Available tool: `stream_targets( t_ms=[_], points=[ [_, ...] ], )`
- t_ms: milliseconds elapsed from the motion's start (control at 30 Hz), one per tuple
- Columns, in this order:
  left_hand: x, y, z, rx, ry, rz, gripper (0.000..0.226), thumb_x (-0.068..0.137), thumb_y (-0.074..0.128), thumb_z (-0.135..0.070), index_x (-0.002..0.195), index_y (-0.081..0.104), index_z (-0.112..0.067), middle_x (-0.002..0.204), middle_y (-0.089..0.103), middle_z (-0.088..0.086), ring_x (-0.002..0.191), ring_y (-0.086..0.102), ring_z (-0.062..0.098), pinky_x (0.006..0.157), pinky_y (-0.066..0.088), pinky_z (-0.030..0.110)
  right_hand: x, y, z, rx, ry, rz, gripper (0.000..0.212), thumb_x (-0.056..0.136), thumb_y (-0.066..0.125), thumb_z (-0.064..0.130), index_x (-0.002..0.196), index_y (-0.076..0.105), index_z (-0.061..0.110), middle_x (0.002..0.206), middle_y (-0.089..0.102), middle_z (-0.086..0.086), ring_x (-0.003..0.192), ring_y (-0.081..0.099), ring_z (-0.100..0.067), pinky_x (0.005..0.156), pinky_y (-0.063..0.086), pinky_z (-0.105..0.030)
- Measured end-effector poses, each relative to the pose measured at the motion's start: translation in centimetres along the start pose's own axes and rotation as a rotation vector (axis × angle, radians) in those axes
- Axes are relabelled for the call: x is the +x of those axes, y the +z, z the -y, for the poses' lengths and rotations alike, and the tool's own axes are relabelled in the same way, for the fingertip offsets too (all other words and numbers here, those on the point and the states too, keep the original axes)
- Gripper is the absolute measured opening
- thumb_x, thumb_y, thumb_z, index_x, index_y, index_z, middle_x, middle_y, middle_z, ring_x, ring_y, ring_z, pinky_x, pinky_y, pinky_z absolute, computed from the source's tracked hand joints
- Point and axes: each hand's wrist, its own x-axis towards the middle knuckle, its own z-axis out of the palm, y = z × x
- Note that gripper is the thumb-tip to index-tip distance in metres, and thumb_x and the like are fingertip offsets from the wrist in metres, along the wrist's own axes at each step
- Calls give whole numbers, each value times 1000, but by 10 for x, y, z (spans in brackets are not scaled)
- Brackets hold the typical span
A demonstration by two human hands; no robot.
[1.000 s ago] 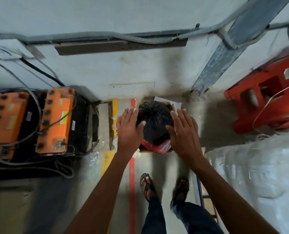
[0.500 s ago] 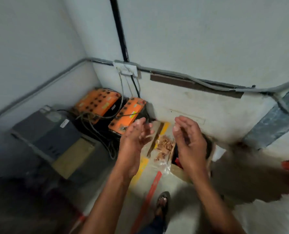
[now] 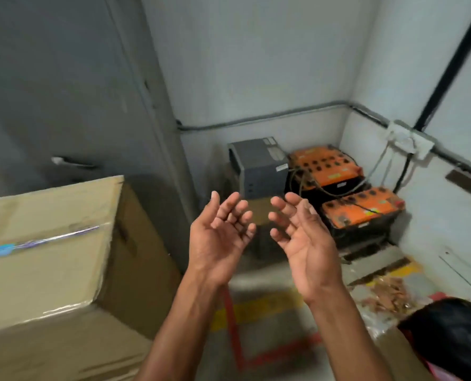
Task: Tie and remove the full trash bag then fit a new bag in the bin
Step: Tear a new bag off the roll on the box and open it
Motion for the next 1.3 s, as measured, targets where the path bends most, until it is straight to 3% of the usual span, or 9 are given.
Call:
stream_targets(
  t_ms=[333,433,567,667,833,967,1133,1233,1300],
  points=[
    [-147,-200,-207,-89,441,-260,43,98,55,-51,119,63,-14,95,69,7,76,65,19,75,48,34,-53,238,-190,-69,249,347,40,86,65,48,118,68,24,119,72,-5,91,66,-12,82,49,-31],
    [-182,-262,-258,67,557,-397,39,99,56,-47,116,66,-14,92,70,6,73,64,17,72,47,32,-77,302,-250,-139,264,429,28,85,68,47,106,72,29,113,73,-3,88,65,-11,79,48,-31],
    [-217,-339,-302,721,833,-808,15,99,64,-37,98,70,-23,89,73,-9,81,64,7,72,48,26,-97,364,-320,-560,76,497,19,93,67,35,110,69,25,106,75,4,92,66,-9,81,53,-35],
    [-241,-390,-326,1046,891,-1071,8,95,70,-36,102,67,-31,93,70,-14,91,65,4,76,50,28,-106,392,-362,-967,-191,634,25,95,69,31,119,64,31,111,70,17,103,64,0,87,57,-32],
    [-265,-434,-345,1349,924,-1239,31,90,76,-30,118,63,-23,110,64,-7,104,59,13,93,50,43,-112,425,-413,-1278,-557,863,52,93,71,33,142,55,22,136,59,4,128,50,-18,109,42,-37],
    [-273,-436,-357,1185,841,-1186,45,89,77,-31,128,54,-29,118,62,-10,95,63,2,80,54,27,-113,453,-437,-1171,-438,920,57,93,73,30,145,50,22,142,54,2,130,52,-17,107,47,-39],
    [-271,-451,-380,997,854,-1179,36,89,78,-33,119,57,-32,111,65,-12,90,64,1,67,51,12,-101,479,-463,-989,-491,750,20,91,75,31,102,62,20,98,63,8,91,57,-13,78,53,-40],
    [-270,-460,-393,1045,899,-1237,21,87,79,-26,93,59,-22,89,62,-10,83,60,7,70,49,25,-100,495,-469,-1047,-620,619,31,87,78,33,77,51,21,75,51,12,77,44,-14,72,43,-38],
    [-267,-464,-404,1067,924,-1229,31,85,79,-15,77,49,-18,71,50,-9,66,47,9,60,40,24,-101,508,-472,-1044,-667,583,43,89,75,35,70,37,26,63,38,15,65,36,-9,68,35,-32]
  ],
)
